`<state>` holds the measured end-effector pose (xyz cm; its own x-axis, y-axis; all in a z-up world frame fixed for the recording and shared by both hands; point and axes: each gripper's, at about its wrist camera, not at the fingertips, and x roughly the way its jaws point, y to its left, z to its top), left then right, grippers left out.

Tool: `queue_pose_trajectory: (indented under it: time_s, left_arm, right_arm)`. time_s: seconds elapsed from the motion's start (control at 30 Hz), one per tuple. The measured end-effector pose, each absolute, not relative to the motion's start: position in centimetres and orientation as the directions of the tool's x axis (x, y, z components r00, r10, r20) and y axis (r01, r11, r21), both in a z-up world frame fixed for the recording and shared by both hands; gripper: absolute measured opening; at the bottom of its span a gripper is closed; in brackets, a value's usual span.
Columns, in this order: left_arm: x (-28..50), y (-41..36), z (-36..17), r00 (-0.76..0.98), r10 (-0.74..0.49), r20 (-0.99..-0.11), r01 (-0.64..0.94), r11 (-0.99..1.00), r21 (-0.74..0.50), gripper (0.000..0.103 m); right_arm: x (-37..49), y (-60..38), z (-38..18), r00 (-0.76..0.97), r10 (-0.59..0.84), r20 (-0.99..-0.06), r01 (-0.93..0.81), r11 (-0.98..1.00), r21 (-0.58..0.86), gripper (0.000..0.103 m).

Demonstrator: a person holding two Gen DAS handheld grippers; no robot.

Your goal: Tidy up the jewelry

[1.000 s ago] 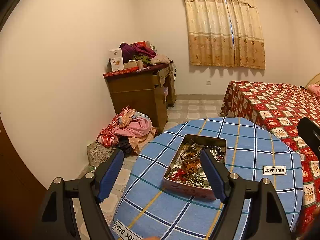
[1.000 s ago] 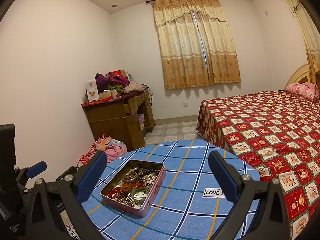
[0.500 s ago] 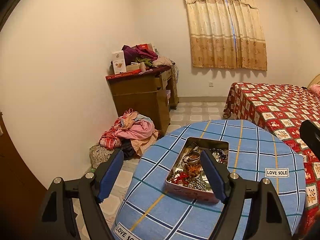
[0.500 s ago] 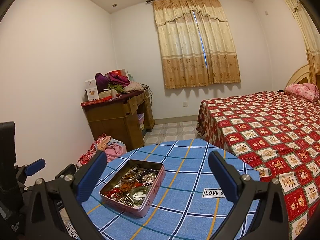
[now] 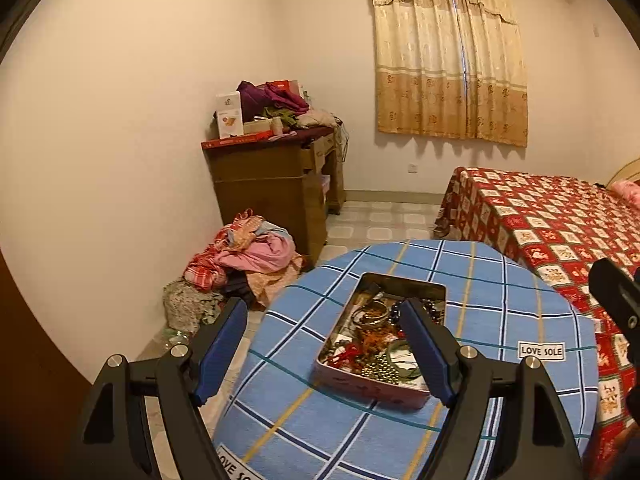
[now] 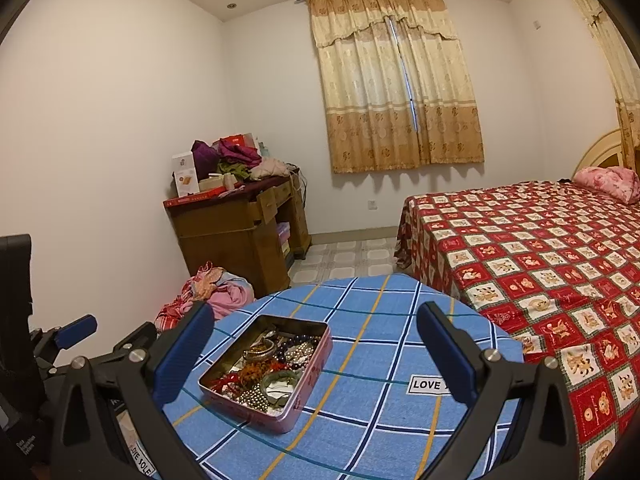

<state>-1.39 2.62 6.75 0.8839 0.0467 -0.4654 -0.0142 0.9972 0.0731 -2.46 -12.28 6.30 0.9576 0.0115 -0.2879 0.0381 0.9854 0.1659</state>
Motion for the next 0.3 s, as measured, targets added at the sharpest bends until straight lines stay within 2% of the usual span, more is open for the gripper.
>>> queue_pose_trajectory:
  time_s: [0.3]
  left_arm:
    - [-0.90,2.24,6.19,0.877,0.065,-0.477,-0.021,0.995,0.097,0.079]
  right_arm:
    - [-1.62,-12.60,5.61,0.949,0.012,-0.316,0.047,0.983,0.177,0.103]
